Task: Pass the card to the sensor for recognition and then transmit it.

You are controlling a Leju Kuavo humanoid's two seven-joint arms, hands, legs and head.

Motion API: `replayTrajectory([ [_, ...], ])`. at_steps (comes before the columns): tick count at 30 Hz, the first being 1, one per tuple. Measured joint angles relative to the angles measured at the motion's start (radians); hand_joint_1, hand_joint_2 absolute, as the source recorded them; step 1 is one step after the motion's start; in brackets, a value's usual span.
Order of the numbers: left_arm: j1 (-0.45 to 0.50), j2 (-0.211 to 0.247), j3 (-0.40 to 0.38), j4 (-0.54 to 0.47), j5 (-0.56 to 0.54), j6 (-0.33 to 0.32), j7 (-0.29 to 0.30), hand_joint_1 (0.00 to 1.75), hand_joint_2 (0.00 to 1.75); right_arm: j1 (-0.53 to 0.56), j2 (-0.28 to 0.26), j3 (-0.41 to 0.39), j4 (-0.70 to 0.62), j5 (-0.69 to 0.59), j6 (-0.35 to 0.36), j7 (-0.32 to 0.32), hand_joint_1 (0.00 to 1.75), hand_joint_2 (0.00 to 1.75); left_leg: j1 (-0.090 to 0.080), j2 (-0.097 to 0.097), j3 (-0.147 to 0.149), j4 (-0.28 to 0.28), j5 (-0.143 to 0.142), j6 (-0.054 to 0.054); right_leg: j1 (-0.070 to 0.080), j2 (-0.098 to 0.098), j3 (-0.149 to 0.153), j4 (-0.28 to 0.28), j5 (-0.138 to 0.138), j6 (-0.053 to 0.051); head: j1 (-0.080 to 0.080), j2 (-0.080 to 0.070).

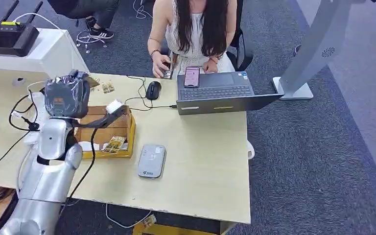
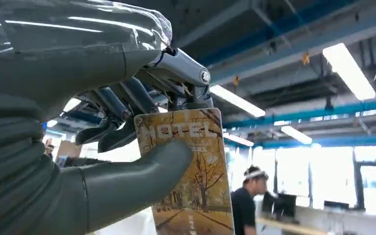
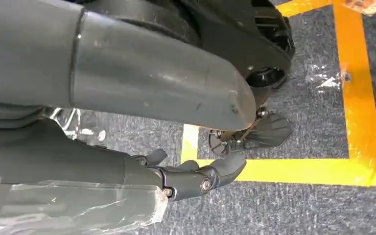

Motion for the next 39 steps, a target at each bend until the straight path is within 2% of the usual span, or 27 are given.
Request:
replayTrajectory([
  [3,-0.121,-0.023,-0.035,0.100,-0.017,-0.005,0.039,1.75,1.75,-0.007,0.007,0.016,0.000,0.023,0.001,0.021,0.00,0.00,0.000,0.000,0.000,0.000,0.001,0.000,0.000,0.000,0.000,0.000,0.001,0.000,0.000,0.000],
  [7,-0.231,-0.046,-0.083,0.224,-0.017,-0.011,0.087,1.75,1.75,-0.013,0.016,0.032,0.000,0.031,0.006,0.033,0.00,0.00,0.000,0.000,0.000,0.000,0.001,0.000,0.000,0.001,0.000,0.000,0.001,0.000,0.000,0.000],
  [13,-0.306,-0.066,-0.168,0.362,-0.017,0.008,0.132,1.75,1.75,-0.011,0.018,0.038,0.002,0.038,0.002,0.047,0.00,0.00,0.000,0.001,0.000,0.000,0.001,0.000,0.000,0.001,-0.001,0.000,0.001,0.000,0.000,0.000],
  [14,-0.313,-0.069,-0.174,0.377,-0.017,0.009,0.134,0.00,1.75,-0.010,0.018,0.038,0.002,0.037,-0.001,0.047,0.00,0.00,0.000,0.001,0.000,0.000,0.001,0.000,0.000,0.001,-0.001,0.000,0.001,0.000,0.001,0.000],
  [19,-0.327,-0.072,-0.200,0.419,-0.017,-0.008,0.138,0.00,1.75,-0.008,0.018,0.038,0.003,0.030,0.001,0.046,0.00,0.00,0.000,0.001,0.000,0.000,0.001,0.000,0.000,0.001,-0.001,0.000,0.001,0.000,0.000,0.000],
  [24,-0.319,-0.075,-0.200,0.426,-0.017,0.033,0.121,0.00,1.75,-0.007,0.018,0.038,0.005,0.023,0.009,0.032,0.00,0.00,0.000,0.001,0.000,0.000,0.001,0.000,0.000,0.001,0.000,0.000,0.001,0.000,0.000,0.000],
  [27,-0.282,-0.075,-0.200,0.382,-0.006,0.060,0.071,0.00,1.75,-0.006,0.019,0.038,0.006,0.019,0.010,0.032,0.00,0.00,0.000,0.001,-0.001,0.000,0.001,0.000,0.000,0.001,0.000,0.000,0.001,0.000,0.001,0.000],
  [31,-0.164,-0.067,-0.187,0.208,0.110,0.058,-0.040,0.00,1.75,-0.002,0.019,0.035,0.006,0.000,0.010,0.027,0.00,0.00,0.000,0.001,-0.002,0.000,0.000,0.001,0.000,0.001,0.000,0.000,0.000,0.000,0.001,0.000],
  [34,0.003,-0.040,-0.146,-0.030,0.392,0.008,-0.196,0.00,1.75,0.003,0.023,0.021,0.006,-0.036,0.010,0.005,0.00,0.00,0.000,0.004,0.000,-0.001,-0.002,-0.001,0.000,0.005,0.000,0.000,-0.001,0.000,0.000,0.000],
  [36,0.129,-0.004,-0.102,-0.179,0.603,-0.049,-0.292,0.00,1.75,0.008,0.025,0.006,0.006,-0.055,0.010,-0.005,0.00,0.00,0.000,0.007,0.000,-0.002,-0.003,-0.001,0.000,0.008,0.000,0.000,-0.001,0.000,0.000,0.000],
  [38,0.267,0.029,-0.027,-0.322,0.842,-0.118,-0.394,0.00,1.75,0.014,0.025,-0.009,0.006,-0.074,0.008,-0.012,0.00,0.00,0.000,0.009,0.001,-0.003,-0.005,-0.003,0.000,0.009,0.000,0.000,-0.003,-0.001,0.000,0.000],
  [39,0.359,0.042,0.035,-0.396,0.978,-0.166,-0.462,0.00,1.75,0.016,0.025,-0.020,0.006,-0.085,0.007,-0.018,0.00,0.00,0.000,0.012,0.004,-0.003,-0.007,-0.003,0.000,0.011,0.000,0.000,-0.004,-0.003,0.000,0.000],
])
